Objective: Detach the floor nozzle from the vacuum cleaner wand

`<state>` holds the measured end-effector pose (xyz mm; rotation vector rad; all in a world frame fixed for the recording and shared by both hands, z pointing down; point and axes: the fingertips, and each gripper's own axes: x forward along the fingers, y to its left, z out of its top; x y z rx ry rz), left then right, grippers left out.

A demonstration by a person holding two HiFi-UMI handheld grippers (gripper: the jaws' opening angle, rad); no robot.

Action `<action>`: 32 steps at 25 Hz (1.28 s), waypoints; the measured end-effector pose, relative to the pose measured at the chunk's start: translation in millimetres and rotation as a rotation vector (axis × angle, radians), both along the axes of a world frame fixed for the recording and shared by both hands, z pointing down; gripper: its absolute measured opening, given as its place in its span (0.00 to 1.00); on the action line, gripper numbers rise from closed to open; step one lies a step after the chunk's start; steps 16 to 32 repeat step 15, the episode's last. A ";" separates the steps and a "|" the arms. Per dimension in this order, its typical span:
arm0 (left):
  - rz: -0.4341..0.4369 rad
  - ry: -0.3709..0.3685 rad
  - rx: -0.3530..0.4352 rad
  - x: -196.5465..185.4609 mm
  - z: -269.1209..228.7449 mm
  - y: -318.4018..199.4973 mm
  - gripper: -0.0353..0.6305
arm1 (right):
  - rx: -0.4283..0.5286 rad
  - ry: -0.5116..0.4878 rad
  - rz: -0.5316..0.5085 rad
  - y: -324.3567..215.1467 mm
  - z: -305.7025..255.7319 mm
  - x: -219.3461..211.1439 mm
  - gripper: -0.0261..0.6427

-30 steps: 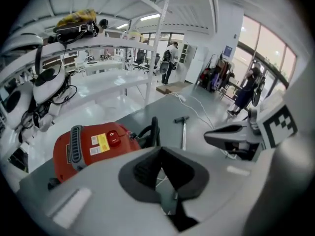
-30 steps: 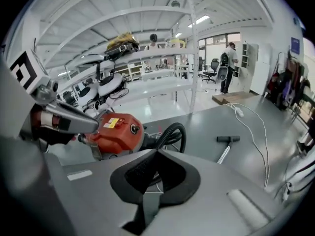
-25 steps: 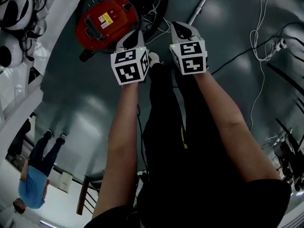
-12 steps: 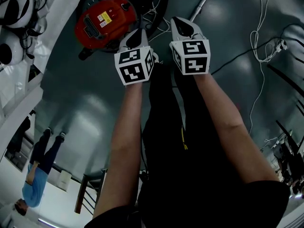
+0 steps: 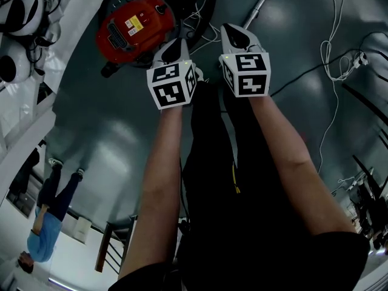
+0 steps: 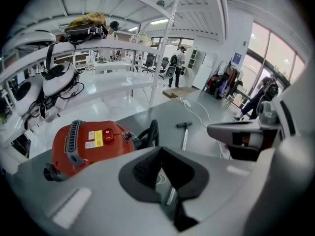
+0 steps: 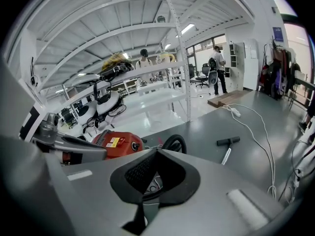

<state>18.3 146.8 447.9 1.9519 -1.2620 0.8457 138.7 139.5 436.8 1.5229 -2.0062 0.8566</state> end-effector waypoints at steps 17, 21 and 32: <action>0.034 0.002 -0.027 6.4 9.7 10.2 0.07 | -0.028 -0.034 0.009 6.7 11.8 -0.1 0.03; 0.034 0.002 -0.027 6.4 9.7 10.2 0.07 | -0.028 -0.034 0.009 6.7 11.8 -0.1 0.03; 0.034 0.002 -0.027 6.4 9.7 10.2 0.07 | -0.028 -0.034 0.009 6.7 11.8 -0.1 0.03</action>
